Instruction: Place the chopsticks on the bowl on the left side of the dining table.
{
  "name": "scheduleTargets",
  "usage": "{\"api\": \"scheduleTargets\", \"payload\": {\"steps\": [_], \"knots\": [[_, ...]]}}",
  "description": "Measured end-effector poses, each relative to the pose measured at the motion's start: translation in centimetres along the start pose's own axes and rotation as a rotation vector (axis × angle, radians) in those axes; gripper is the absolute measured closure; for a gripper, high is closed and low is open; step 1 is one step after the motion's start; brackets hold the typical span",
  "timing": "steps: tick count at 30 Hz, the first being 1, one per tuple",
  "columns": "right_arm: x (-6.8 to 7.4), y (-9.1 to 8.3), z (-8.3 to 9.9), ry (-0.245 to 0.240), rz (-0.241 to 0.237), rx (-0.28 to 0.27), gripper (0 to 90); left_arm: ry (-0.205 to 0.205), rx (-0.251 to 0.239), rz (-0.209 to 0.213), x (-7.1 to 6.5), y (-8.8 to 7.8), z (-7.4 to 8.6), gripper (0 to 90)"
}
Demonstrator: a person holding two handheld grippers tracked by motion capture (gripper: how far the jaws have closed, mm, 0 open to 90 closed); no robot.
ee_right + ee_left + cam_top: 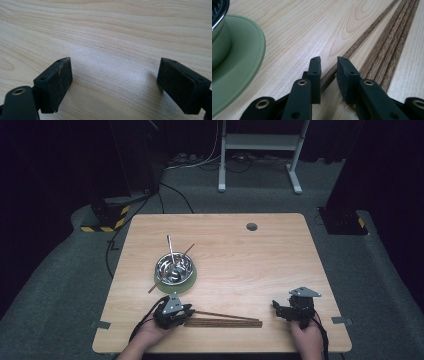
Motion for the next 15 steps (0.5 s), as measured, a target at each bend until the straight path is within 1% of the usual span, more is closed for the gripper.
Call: {"api": "scheduleTargets", "payload": {"steps": [1, 2, 3, 4, 6, 7, 8, 9, 10, 11, 12, 13, 14, 15], "knots": [[0.0, 0.0, 0.0, 0.000, 0.000, 0.000, 12.7, 0.000, 0.000, 0.000, 0.0, 0.0, 0.0, 75.9], [0.0, 0.0, 0.0, 0.000, 0.000, 0.000, 12.7, 0.007, 0.008, -0.002, 0.1, -0.1, 0.1, 75.9], [0.0, 0.0, 0.0, 0.000, 0.000, 0.000, 12.7, -0.012, 0.001, -0.005, 0.1, -0.1, 0.1, 78.1], [0.0, 0.0, 0.0, 0.000, 0.000, 0.000, 12.7, -0.008, 0.009, -0.005, 0.2, -0.2, 0.2, 81.0], [0.0, 0.0, 0.0, 0.001, 0.000, 0.000, 12.7, -0.023, 0.007, -0.009, 0.3, -0.3, 0.3, 81.6], [0.0, 0.0, 0.0, 0.001, 0.000, 0.000, 12.7, -0.023, 0.007, -0.009, 0.3, -0.3, 0.3, 81.4], [0.0, 0.0, 0.0, 0.000, 0.000, 0.000, 12.7, -0.038, 0.010, -0.016, 0.5, -0.3, 0.3, 80.3], [0.0, 0.0, 0.0, 0.000, 0.000, 0.000, 12.7, -0.038, 0.010, -0.016, 0.5, -0.3, 0.3, 78.4], [0.0, 0.0, 0.0, 0.000, 0.000, 0.000, 12.7, -0.041, 0.012, -0.020, 0.6, -0.3, 0.2, 78.4], [0.0, 0.0, 0.0, 0.000, 0.000, 0.000, 12.7, -0.049, 0.011, -0.025, 0.6, -0.1, 0.1, 75.9], [0.0, 0.0, 0.0, 0.000, 0.000, 0.000, 12.7, -0.073, 0.011, -0.033, 0.6, 0.3, -0.2, 74.3], [0.0, 0.0, 0.0, 0.000, 0.000, 0.000, 12.7, -0.073, 0.011, -0.033, 0.6, 0.3, -0.2, 73.5], [0.0, 0.0, 0.0, 0.002, 0.000, 0.000, 12.7, -0.081, 0.011, -0.040, 0.7, 0.5, -0.4, 72.3], [0.0, 0.0, 0.0, 0.000, 0.000, 0.000, 12.7, -0.095, 0.011, -0.064, 0.8, 1.0, -0.8, 71.7]]}}
Point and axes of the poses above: each handheld gripper's, and its own axes: y roughly forward along the jaws, z roughly out of its underside, x roughly to its left, the point moved 10 cm from there along y, roughly forward along the jaws
